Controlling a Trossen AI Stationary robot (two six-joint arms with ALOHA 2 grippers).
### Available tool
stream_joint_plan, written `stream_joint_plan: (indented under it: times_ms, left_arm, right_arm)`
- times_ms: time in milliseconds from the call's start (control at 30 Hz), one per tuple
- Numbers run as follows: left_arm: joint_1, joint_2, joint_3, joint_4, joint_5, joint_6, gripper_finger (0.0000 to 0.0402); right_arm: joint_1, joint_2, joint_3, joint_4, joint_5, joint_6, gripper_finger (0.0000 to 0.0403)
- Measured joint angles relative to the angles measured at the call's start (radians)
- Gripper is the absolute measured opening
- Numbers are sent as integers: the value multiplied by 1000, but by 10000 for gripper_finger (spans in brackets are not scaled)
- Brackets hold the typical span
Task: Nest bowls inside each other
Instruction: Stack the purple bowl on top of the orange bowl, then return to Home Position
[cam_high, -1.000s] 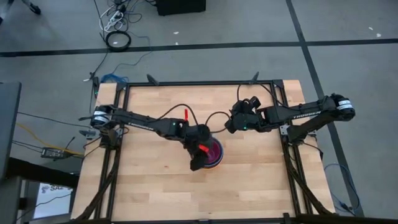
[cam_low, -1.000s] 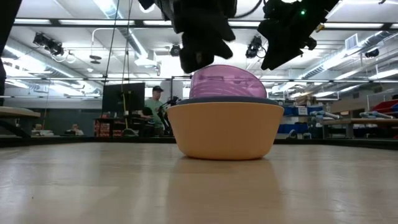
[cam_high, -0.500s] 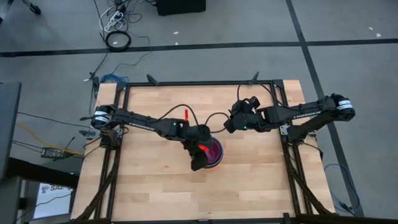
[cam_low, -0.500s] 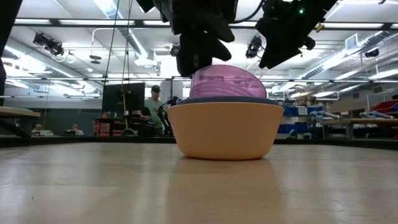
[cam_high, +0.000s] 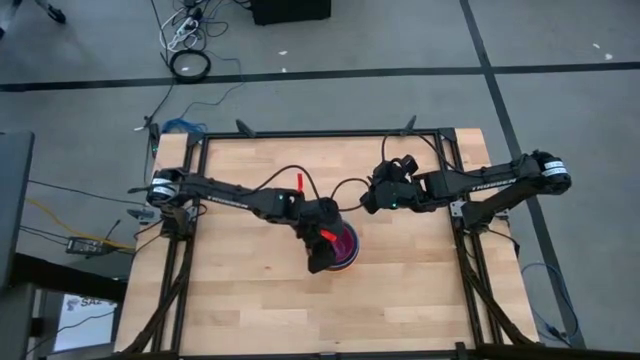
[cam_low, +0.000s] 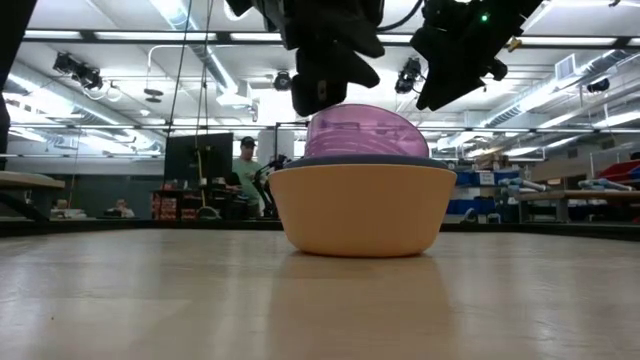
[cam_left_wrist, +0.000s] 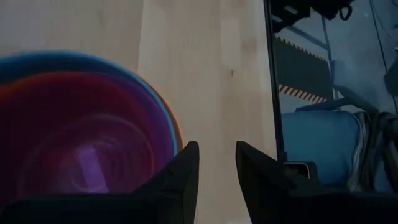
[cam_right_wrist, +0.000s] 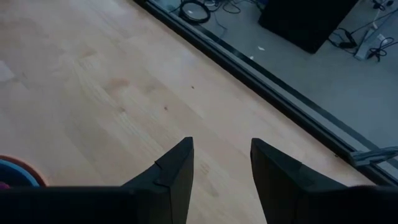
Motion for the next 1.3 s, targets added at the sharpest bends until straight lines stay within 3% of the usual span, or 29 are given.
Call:
stream_joint_plan:
  times_ms: [267,500,667,833,1000,1167,1300]
  left_arm:
    - [11,0,2,-80,-45,52,115]
    - [10,0,-80,-83,-62,36,115]
    - [19,-14,-54,-90,-27,1,115]
    - [17,-99,11,-130,-21,58,115]
    - [17,-276,39,-122,-184,136,115]
    - [-18,-462,39,-103,-389,235,115]
    - [-40,-576,39,-71,-448,278,115]
  right_arm:
    - [0,0,0,0,-8,1,146]
    - [0,0,0,0,-8,2,146]
    - [0,0,0,-1,-9,7,146]
    - [0,0,0,1,-12,-44,146]
    - [11,0,0,26,-35,-81,146]
    - [70,-3,-2,167,-170,-250,146]
    - [101,-35,-1,435,-422,-466,146]
